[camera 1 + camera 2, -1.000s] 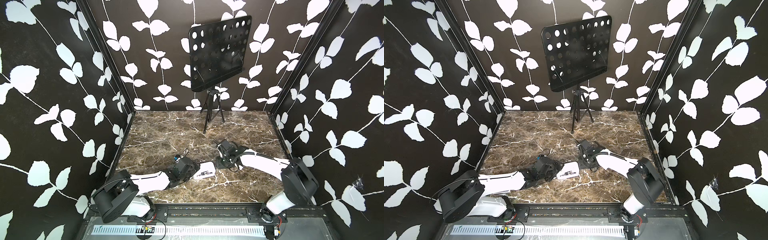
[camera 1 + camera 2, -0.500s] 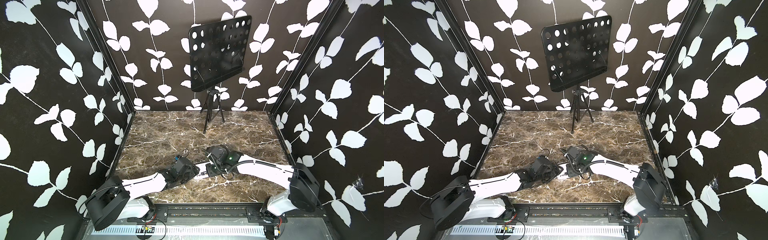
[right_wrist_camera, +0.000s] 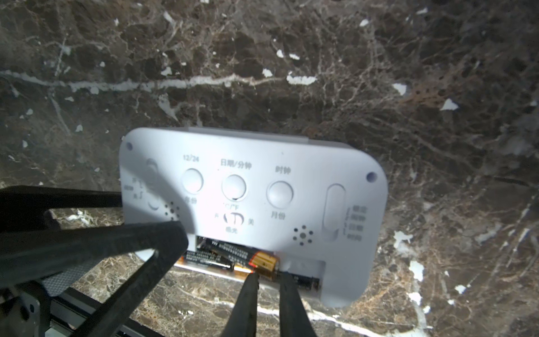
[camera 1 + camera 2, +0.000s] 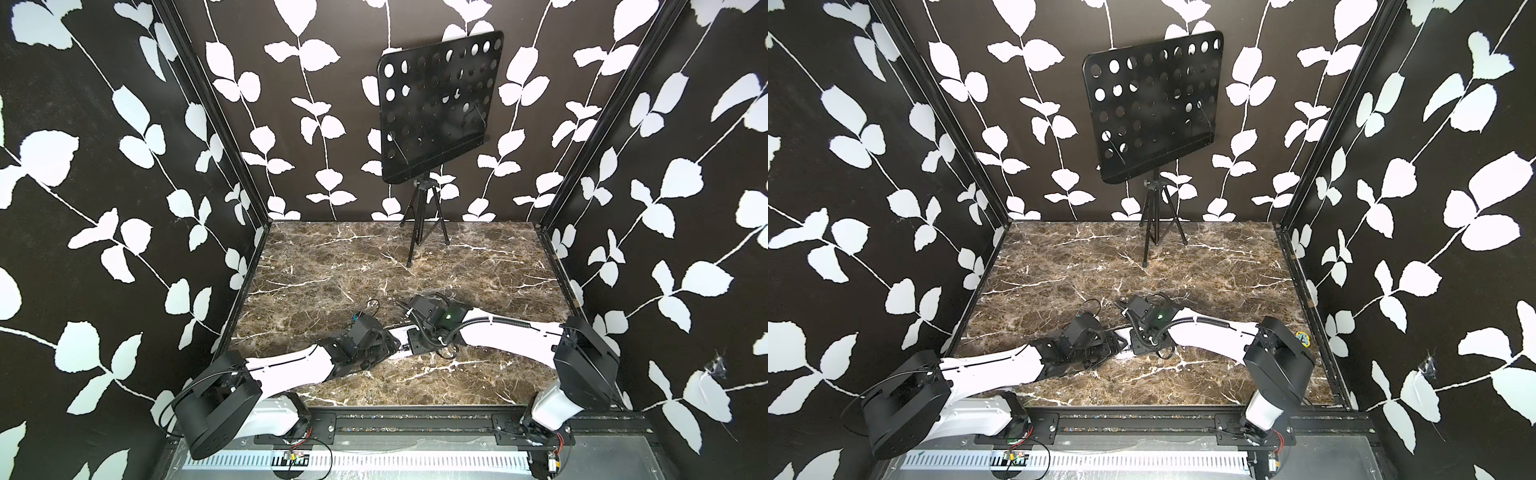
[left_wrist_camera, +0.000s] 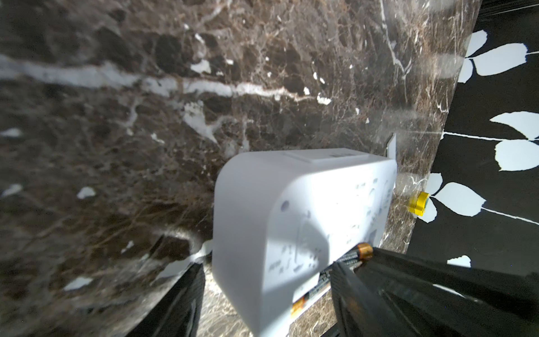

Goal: Insert the battery into the alarm
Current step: Install the battery in the alarm.

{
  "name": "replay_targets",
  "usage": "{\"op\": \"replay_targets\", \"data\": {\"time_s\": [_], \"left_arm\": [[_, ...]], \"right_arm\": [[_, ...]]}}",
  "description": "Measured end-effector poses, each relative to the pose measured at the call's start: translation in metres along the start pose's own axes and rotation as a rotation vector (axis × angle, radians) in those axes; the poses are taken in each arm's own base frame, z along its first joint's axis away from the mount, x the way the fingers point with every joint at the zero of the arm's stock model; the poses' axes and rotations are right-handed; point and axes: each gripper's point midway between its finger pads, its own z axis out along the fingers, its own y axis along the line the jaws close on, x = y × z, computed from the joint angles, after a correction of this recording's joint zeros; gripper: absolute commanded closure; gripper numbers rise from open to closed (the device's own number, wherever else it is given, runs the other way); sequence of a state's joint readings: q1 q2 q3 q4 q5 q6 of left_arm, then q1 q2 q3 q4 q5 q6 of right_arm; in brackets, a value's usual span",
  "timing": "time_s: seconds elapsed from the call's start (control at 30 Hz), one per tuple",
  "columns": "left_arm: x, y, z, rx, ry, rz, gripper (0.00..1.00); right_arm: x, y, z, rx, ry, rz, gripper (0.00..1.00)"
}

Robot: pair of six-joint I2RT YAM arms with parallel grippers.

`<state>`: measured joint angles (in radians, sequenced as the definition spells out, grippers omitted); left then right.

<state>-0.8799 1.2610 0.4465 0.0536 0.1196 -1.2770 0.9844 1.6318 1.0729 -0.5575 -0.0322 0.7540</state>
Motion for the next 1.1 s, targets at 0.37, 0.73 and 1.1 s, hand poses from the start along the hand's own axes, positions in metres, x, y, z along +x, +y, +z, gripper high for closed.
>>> {"op": "replay_targets", "data": {"time_s": [0.37, 0.73, 1.1], "left_arm": [[0.005, 0.001, 0.003, -0.003, 0.032, 0.013, 0.29], [0.006, 0.000, 0.003, -0.001, 0.037, 0.014, 0.29], [0.007, 0.002, 0.003, -0.003, 0.040, 0.015, 0.30]], "right_arm": [[-0.005, 0.000, -0.001, 0.006, -0.021, 0.003, 0.77], [-0.008, 0.003, -0.001, -0.002, -0.031, 0.003, 0.87], [-0.010, 0.005, 0.003, 0.002, -0.028, 0.001, 0.79]]}}
